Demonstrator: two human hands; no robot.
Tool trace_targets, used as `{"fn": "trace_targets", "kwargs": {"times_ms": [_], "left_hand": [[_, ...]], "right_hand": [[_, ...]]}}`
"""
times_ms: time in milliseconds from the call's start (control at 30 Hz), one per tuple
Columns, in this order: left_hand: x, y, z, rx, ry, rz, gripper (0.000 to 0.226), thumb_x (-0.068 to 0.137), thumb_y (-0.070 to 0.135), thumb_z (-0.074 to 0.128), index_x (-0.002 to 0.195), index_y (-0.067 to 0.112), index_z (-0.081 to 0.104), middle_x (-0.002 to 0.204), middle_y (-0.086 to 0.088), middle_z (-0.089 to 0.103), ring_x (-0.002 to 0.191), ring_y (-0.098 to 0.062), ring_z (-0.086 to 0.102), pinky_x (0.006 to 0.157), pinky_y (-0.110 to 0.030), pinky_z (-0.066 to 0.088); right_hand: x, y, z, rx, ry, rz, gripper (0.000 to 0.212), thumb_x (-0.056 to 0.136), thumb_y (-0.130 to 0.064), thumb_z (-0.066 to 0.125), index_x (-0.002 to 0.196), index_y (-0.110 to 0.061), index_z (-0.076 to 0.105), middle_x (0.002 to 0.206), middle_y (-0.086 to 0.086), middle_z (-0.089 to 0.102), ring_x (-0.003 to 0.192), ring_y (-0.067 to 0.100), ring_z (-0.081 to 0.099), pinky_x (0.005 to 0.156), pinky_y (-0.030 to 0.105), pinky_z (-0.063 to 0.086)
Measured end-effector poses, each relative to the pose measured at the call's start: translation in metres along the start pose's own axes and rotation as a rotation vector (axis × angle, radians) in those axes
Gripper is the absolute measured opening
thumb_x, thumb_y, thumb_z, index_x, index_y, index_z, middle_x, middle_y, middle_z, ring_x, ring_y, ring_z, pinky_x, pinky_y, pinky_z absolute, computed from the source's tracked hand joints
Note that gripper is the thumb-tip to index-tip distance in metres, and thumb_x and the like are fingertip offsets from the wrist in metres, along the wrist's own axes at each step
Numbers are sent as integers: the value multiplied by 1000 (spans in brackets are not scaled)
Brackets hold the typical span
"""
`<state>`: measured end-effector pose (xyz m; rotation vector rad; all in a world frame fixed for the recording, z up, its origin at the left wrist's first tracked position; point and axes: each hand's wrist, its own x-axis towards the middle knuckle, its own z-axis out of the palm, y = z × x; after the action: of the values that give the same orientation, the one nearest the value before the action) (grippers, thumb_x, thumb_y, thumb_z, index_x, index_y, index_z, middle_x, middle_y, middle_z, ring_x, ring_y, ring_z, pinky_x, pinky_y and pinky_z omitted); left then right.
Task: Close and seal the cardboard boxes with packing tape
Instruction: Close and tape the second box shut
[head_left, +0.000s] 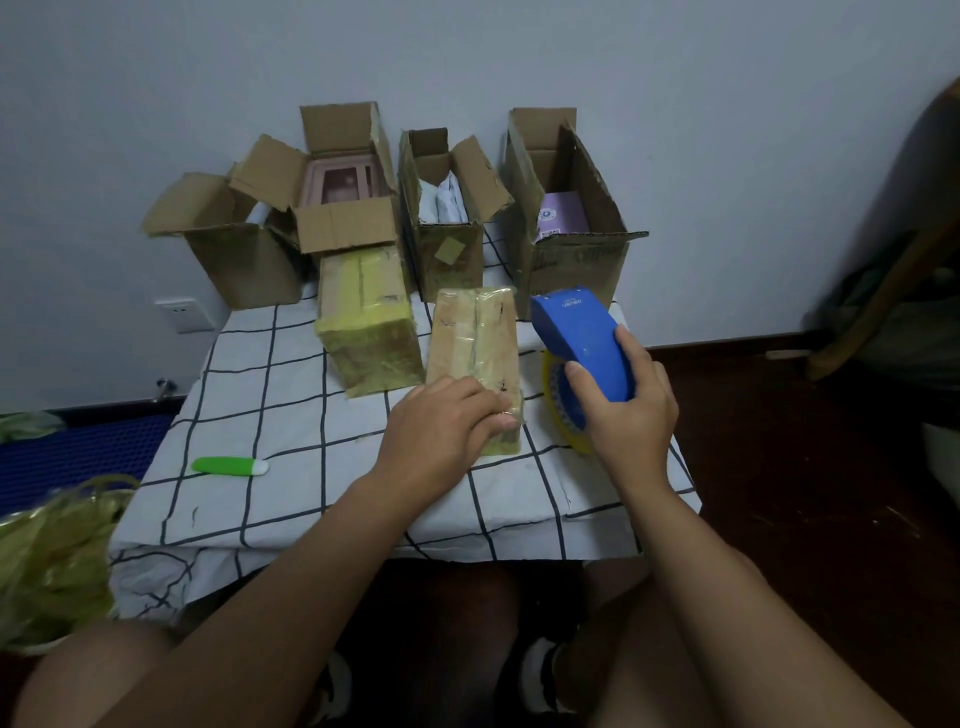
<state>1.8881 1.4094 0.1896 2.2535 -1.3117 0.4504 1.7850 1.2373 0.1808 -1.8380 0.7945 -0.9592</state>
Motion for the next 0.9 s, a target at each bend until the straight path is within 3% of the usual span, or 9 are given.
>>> {"fn": "trace_targets", "kwargs": {"times_ms": [200, 333, 500, 633, 800, 900], "left_hand": [[2, 7, 6, 10, 53, -28, 38, 87, 55, 51, 90, 25, 75, 83, 11, 65, 78, -18, 60, 69, -26, 33], [-1, 7, 13, 44, 84, -24, 35, 85, 55, 54, 85, 24, 70, 81, 10, 62, 76, -18, 57, 68, -28, 32], [0, 7, 21, 108, 132, 15, 32, 84, 50, 58, 84, 20, 68, 79, 6, 59, 73, -21, 54, 65, -29, 32], [-1, 8, 18, 84, 123, 12, 44, 83, 63, 57, 85, 21, 69, 79, 8, 61, 75, -16, 54, 66, -30, 36], [1, 13, 20, 129, 155, -13, 38, 91, 51, 52, 78, 19, 66, 74, 6, 59, 72, -20, 54, 64, -32, 36], [0, 11, 23, 178, 149, 10, 33, 90, 49, 56, 80, 19, 65, 75, 6, 58, 72, -20, 53, 64, -31, 33]], "right_hand": [[1, 3, 0, 8, -1, -12, 64, 84, -39, 76, 142, -30, 51, 108, -7, 49, 99, 8, 51, 80, 16, 41], [0, 3, -1, 14, -1, -17, 65, 83, -39, 77, 143, -30, 51, 106, -8, 48, 98, 7, 50, 79, 13, 40], [-1, 4, -2, 27, -7, -17, 65, 83, -39, 76, 143, -31, 50, 104, -11, 46, 99, 8, 51, 84, 24, 46], [-1, 5, -3, 19, -7, -24, 66, 83, -39, 77, 143, -30, 50, 106, -9, 48, 96, 4, 49, 79, 15, 42], [-1, 7, -2, 25, -12, -36, 67, 83, -40, 77, 144, -31, 50, 106, -10, 46, 95, -9, 48, 79, 15, 43], [-2, 7, -3, 24, -13, -40, 67, 83, -40, 77, 144, -31, 49, 106, -10, 46, 95, -9, 48, 79, 16, 43]]}}
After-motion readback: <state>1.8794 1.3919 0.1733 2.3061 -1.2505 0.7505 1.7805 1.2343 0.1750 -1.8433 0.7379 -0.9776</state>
